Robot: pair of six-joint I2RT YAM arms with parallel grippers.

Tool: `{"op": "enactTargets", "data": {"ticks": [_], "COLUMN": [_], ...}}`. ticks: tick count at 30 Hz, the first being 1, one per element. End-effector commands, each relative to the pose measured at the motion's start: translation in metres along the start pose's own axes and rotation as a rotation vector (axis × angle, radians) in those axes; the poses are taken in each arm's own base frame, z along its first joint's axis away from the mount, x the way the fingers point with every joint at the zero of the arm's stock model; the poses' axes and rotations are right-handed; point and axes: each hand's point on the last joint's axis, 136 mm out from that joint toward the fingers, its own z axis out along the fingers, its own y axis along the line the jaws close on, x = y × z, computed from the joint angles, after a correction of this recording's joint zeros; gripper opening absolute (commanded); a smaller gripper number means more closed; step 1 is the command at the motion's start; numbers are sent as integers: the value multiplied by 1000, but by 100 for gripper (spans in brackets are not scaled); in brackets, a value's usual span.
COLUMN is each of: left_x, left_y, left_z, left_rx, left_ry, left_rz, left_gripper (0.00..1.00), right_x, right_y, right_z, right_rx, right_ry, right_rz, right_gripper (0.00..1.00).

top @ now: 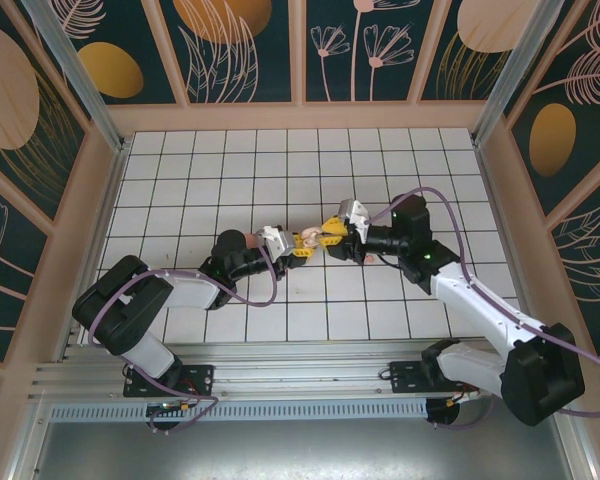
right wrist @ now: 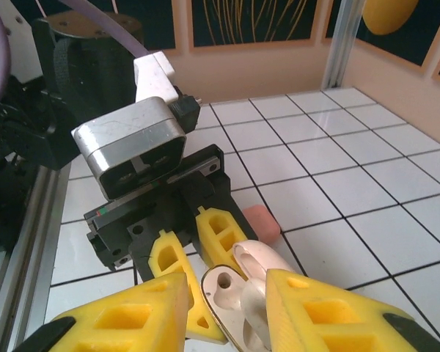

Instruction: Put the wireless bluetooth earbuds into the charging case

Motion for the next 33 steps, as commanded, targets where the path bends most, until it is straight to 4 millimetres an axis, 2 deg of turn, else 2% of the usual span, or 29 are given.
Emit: {"op": "enactTargets", "data": {"ticks": [1,10,23,33], "left_x": [-17,-18,-20,-23], "left_y": [2,4,3,4], "left_z": [2,1,1,4], "left_rx": [-5,-11,-7,1], "left_ry": [-26,-24,-27,-26], "left_rz": [60,67,79,88], "left_gripper": [15,15,15,15], "right_x": [4,14,22,39], "right_y": [-8,-10,-7,-5], "right_z": [3,17,24,27], "right_rx": [36,3,-35,-39], "right_ry": [66,98,117,150], "right_rz": [-31,-28,-8,12], "right_gripper": [33,33,31,31]}}
